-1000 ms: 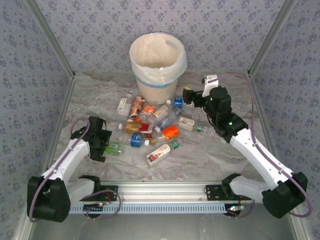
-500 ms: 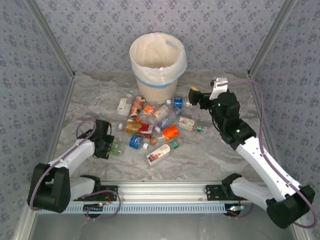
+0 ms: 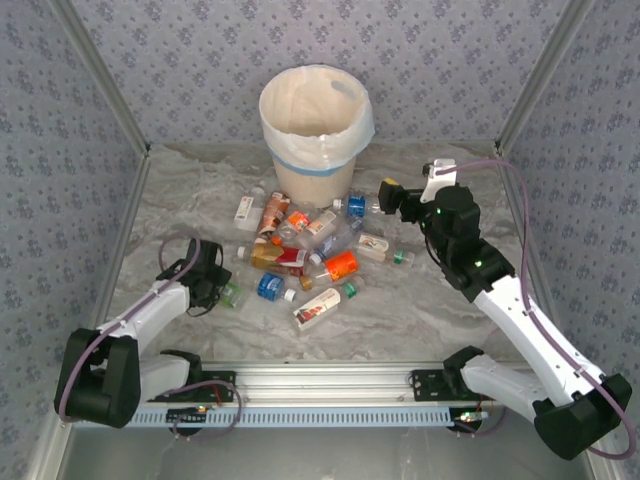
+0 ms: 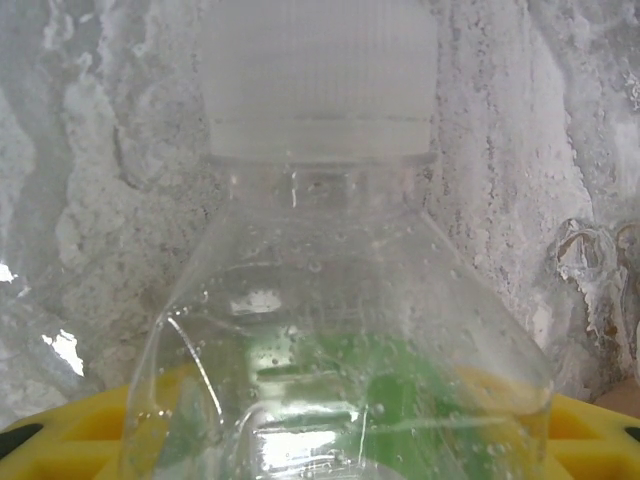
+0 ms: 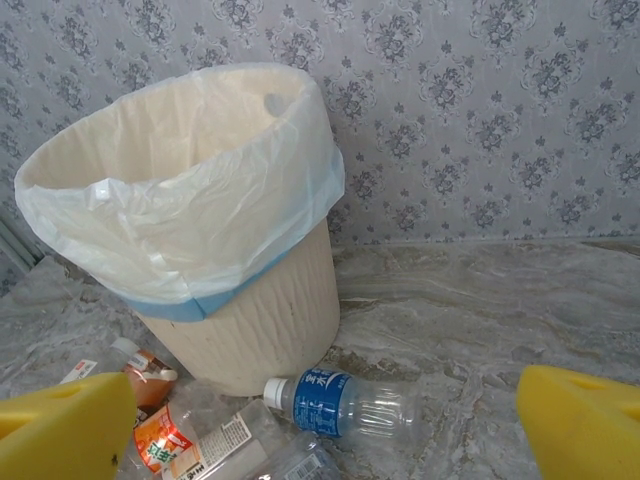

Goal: Put the plastic bottles in the bin

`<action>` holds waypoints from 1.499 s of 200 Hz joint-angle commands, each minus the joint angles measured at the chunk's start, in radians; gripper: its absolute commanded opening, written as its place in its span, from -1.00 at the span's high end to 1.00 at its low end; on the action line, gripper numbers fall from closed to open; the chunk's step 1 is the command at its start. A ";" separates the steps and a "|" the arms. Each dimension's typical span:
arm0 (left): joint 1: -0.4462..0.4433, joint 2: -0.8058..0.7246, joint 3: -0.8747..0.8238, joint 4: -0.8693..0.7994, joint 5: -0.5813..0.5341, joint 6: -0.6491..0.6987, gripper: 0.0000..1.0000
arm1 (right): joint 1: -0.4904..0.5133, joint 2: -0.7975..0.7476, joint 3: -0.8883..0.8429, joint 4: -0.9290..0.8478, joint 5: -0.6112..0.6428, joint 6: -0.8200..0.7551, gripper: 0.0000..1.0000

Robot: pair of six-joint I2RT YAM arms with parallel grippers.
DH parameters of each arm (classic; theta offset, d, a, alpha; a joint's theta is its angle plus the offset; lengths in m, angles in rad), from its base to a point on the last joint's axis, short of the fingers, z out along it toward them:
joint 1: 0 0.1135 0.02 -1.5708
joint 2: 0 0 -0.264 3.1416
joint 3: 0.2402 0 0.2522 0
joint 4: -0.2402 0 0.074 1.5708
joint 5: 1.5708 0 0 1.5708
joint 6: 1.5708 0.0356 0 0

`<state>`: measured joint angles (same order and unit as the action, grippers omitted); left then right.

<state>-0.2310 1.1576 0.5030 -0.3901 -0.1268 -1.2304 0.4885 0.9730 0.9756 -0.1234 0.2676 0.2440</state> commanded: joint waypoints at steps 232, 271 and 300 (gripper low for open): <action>-0.052 0.561 1.337 0.365 0.174 0.766 0.19 | -0.116 0.056 -0.069 -0.200 0.158 0.414 -1.00; -0.083 0.737 1.576 0.358 0.255 0.763 0.18 | -0.119 0.053 -0.063 -0.215 0.157 0.407 -1.00; -0.132 0.906 1.829 0.148 0.252 0.874 0.17 | -0.122 0.050 -0.070 -0.223 0.160 0.410 -1.00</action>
<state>-0.3183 1.9671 2.1326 -0.1131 0.0875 -0.4480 0.3740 1.0447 0.8871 -0.3267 0.4194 0.6399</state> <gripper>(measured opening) 0.512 0.999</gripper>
